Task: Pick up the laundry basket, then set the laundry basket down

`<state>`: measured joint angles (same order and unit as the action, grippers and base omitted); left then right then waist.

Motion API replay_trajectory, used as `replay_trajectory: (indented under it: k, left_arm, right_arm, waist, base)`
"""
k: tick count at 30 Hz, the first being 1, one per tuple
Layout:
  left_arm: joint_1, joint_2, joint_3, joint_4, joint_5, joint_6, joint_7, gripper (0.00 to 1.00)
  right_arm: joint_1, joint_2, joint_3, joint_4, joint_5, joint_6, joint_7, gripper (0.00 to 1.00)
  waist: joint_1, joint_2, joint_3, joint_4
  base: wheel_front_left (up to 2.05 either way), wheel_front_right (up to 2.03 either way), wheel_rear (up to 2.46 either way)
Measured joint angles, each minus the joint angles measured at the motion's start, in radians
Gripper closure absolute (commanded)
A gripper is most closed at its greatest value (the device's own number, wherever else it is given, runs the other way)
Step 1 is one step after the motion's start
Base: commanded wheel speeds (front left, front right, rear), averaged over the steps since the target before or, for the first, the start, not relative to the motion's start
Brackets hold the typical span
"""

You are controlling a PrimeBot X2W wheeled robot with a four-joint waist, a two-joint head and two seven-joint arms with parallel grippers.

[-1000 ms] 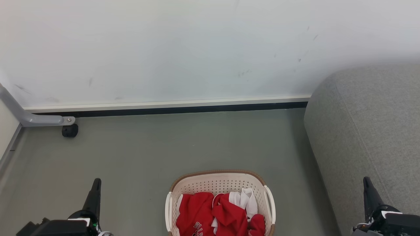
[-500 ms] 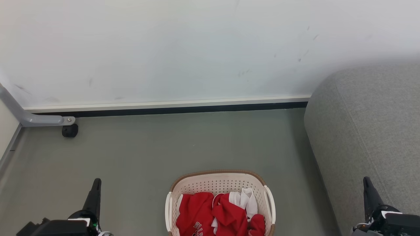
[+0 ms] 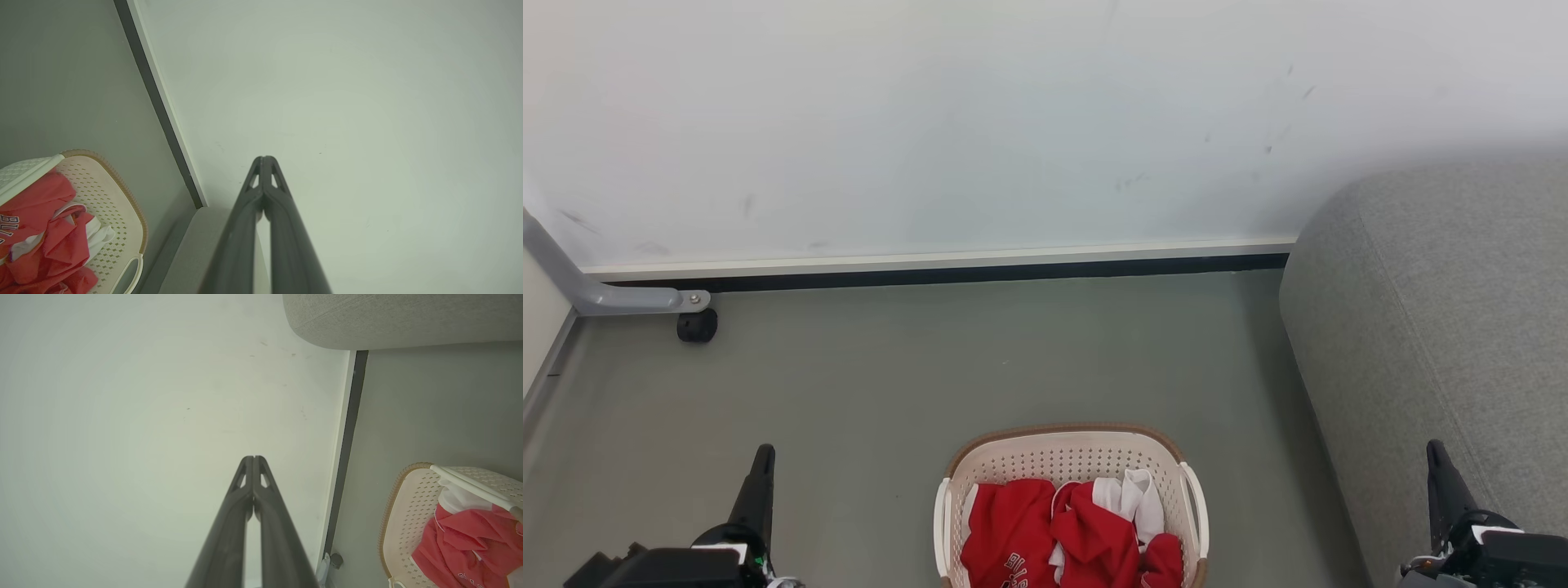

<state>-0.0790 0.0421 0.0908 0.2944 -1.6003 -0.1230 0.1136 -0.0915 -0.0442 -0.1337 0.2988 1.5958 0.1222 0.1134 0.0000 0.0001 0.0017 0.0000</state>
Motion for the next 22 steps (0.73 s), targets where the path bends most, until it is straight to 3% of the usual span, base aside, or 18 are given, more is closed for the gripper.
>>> replay_trajectory:
  k: [22]
  left_arm:
    - [0.0,0.0,0.0,0.001,0.0,0.0,0.0,1.0]
  right_arm:
    - [0.0,0.0,0.0,0.0,0.0,0.0,0.0,1.0]
  waist:
    - [0.0,0.0,0.0,0.0]
  base:
    - [0.0,0.0,0.0]
